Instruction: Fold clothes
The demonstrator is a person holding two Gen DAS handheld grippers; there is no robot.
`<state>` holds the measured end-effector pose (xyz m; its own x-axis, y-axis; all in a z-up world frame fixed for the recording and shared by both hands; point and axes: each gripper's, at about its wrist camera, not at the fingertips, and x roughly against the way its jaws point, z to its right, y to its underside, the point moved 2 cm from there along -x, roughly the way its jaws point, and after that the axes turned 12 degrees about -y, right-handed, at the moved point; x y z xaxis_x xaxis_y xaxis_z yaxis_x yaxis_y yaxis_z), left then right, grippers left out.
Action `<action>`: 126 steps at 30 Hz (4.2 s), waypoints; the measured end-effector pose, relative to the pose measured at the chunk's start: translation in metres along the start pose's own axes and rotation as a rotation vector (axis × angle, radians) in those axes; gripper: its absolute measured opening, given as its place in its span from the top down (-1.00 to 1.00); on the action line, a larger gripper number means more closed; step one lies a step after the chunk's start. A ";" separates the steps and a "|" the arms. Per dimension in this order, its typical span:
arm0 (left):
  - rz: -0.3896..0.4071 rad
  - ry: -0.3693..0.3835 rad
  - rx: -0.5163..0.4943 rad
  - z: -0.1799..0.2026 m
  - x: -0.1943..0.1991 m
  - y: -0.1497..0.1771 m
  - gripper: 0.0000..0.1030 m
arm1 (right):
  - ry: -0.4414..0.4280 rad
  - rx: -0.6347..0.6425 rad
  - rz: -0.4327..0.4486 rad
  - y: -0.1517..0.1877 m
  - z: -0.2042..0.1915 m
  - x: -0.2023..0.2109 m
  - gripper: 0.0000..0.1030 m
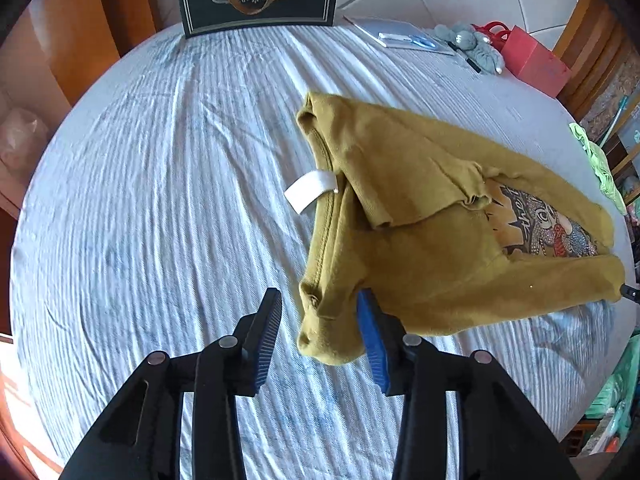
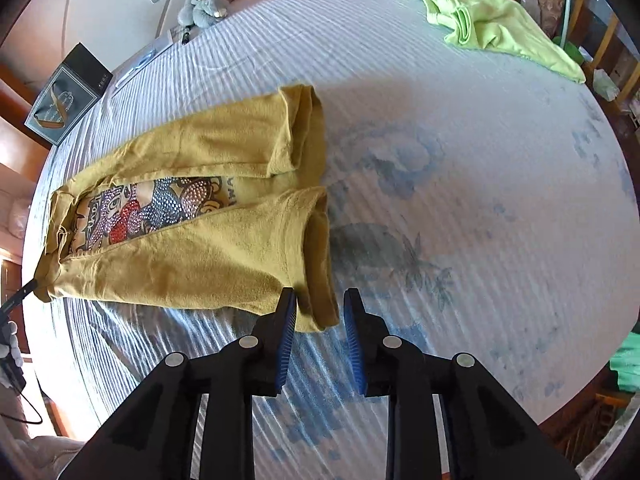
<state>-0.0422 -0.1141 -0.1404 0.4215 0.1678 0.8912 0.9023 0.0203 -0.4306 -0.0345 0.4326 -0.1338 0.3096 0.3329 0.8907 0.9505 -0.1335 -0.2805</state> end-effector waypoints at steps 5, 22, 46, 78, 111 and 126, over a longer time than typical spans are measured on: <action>0.095 -0.014 0.065 0.019 0.025 -0.014 -0.13 | 0.002 0.101 0.064 -0.026 0.000 0.021 0.53; -0.038 -0.081 0.529 0.273 0.047 0.052 -0.27 | -0.291 0.853 -0.148 -0.128 0.024 -0.045 0.53; -0.105 -0.371 0.875 0.503 0.112 0.065 -0.50 | -0.599 1.446 -0.218 -0.121 0.041 -0.043 0.46; -0.142 -0.378 0.842 0.518 0.069 0.057 0.77 | -0.709 1.586 -0.335 -0.129 0.013 -0.084 0.66; 0.050 -0.158 0.683 0.118 0.064 0.001 0.82 | -0.626 1.415 -0.029 -0.099 -0.358 -0.094 0.81; 0.022 -0.143 0.534 0.043 0.024 0.009 -0.64 | -0.404 1.161 -0.140 -0.107 -0.394 -0.163 0.57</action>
<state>-0.0280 -0.0671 -0.1294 0.3897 0.3050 0.8690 0.7065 0.5063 -0.4945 -0.1970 0.0248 -0.1081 -0.0066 0.5696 0.8219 0.3723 0.7642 -0.5267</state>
